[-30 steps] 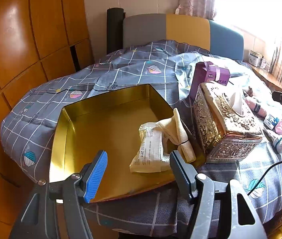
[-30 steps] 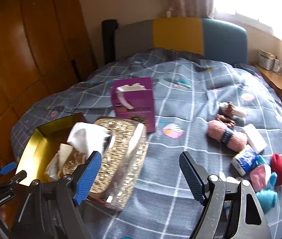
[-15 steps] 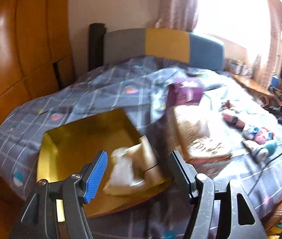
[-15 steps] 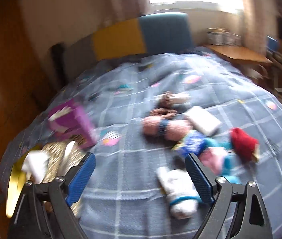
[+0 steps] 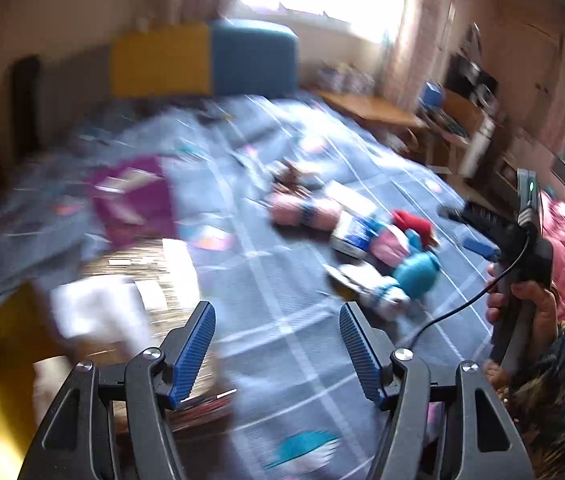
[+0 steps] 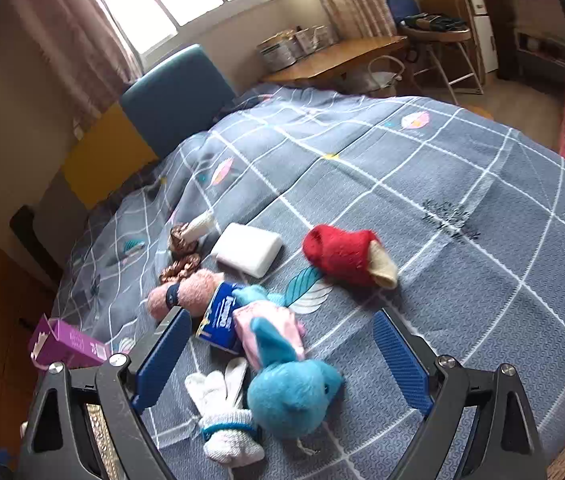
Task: Organize soft objects
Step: 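Move both grippers back toward the soft items on the bed, then grasp the white knit gloves with the left gripper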
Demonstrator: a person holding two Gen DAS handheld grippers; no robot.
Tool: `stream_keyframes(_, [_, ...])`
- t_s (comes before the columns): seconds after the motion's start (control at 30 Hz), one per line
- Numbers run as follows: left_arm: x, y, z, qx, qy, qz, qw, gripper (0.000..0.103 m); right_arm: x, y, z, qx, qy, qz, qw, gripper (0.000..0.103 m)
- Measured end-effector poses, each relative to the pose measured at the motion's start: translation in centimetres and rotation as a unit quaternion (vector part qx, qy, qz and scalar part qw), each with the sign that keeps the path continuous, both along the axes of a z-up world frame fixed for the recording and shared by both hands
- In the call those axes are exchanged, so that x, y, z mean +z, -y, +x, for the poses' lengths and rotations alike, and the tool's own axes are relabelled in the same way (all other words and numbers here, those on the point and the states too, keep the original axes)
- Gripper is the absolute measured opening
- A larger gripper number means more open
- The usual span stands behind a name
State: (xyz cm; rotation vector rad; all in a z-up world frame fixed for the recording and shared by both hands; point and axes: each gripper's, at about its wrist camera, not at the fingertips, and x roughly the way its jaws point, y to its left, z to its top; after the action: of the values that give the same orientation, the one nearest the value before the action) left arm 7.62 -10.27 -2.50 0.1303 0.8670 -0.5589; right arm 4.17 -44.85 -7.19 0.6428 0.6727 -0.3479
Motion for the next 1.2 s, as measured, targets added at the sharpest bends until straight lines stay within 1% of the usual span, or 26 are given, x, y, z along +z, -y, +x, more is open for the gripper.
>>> stream_keyframes(0.07, [-1.7, 3.4, 1.7, -0.024, -0.045, -0.004, 0.9987, 0.066, 0.0, 0.1, -0.3, 0.004, 0.008, 0.011, 1.0, 0.094])
stream_keyframes(0.2, [-4.8, 8.6, 2.8, -0.057, -0.101, -0.005, 0.9932, 0.066, 0.1, -0.4, -0.3, 0.011, 0.011, 0.015, 1.0, 0.094])
stream_keyframes(0.3, [-7.2, 11.9, 4.3, -0.066, -0.142, -0.002, 0.9877, 0.065, -0.1, -0.3, -0.3, 0.012, 0.01, 0.025, 1.0, 0.094])
stream_keyframes(0.37, [-8.8, 13.6, 5.4, -0.065, -0.176, -0.019, 0.9821, 0.065, -0.4, 0.0, -0.2, 0.012, 0.011, 0.036, 0.999, 0.094])
stream_keyframes(0.43, [-10.3, 15.0, 6.2, -0.06, -0.197, -0.014, 0.9785, 0.065, -0.5, 0.2, -0.4, 0.012, 0.013, 0.044, 0.999, 0.094])
stream_keyframes(0.6, [-13.0, 17.4, 6.6, -0.059, -0.223, 0.014, 0.9729, 0.065, -0.9, 0.5, -0.3, 0.013, 0.013, 0.062, 0.998, 0.094])
stream_keyframes(0.67, [-14.0, 18.0, 6.2, -0.065, -0.222, 0.029, 0.9724, 0.064, -1.0, 0.6, -0.2, 0.015, 0.011, 0.066, 0.998, 0.094])
stream_keyframes(0.7, [-14.1, 17.9, 6.0, -0.064, -0.213, 0.032, 0.9744, 0.052, -1.1, 0.5, -0.1, 0.017, 0.01, 0.067, 0.998, 0.094])
stream_keyframes(0.73, [-14.0, 17.7, 5.7, -0.069, -0.202, 0.028, 0.9766, 0.047, -1.1, 0.5, -0.1, 0.017, 0.009, 0.065, 0.998, 0.094])
stream_keyframes(0.8, [-13.3, 16.6, 5.0, -0.08, -0.188, 0.009, 0.9789, 0.042, -1.1, 0.4, 0.0, 0.018, 0.008, 0.057, 0.998, 0.09])
stream_keyframes(0.87, [-12.4, 15.0, 4.3, -0.074, -0.165, 0.002, 0.9835, 0.042, -1.1, 0.2, 0.1, 0.02, 0.006, 0.052, 0.998, 0.083])
stream_keyframes(0.93, [-11.4, 13.2, 3.5, -0.066, -0.138, 0.003, 0.9882, 0.042, -1.2, 0.1, 0.2, 0.021, 0.0, 0.047, 0.999, 0.079])
stream_keyframes(1.03, [-10.9, 10.1, 2.0, -0.051, -0.106, 0.013, 0.993, 0.042, -1.2, -0.1, 0.4, 0.027, -0.005, 0.043, 0.999, 0.079])
stream_keyframes(1.1, [-11.4, 8.7, 1.5, -0.042, -0.098, 0.023, 0.994, 0.042, -1.3, -0.6, 0.7, 0.039, -0.012, 0.037, 0.999, 0.077])
stream_keyframes(1.13, [-11.7, 8.2, 1.0, -0.041, -0.095, 0.027, 0.9943, 0.042, -1.2, -1.1, 1.0, 0.05, -0.016, 0.03, 0.998, 0.074])
stream_keyframes(1.2, [-13.0, 7.4, 0.8, -0.042, -0.097, 0.038, 0.9937, 0.042, -1.2, -2.2, 2.0, 0.083, -0.027, 0.021, 0.996, 0.073])
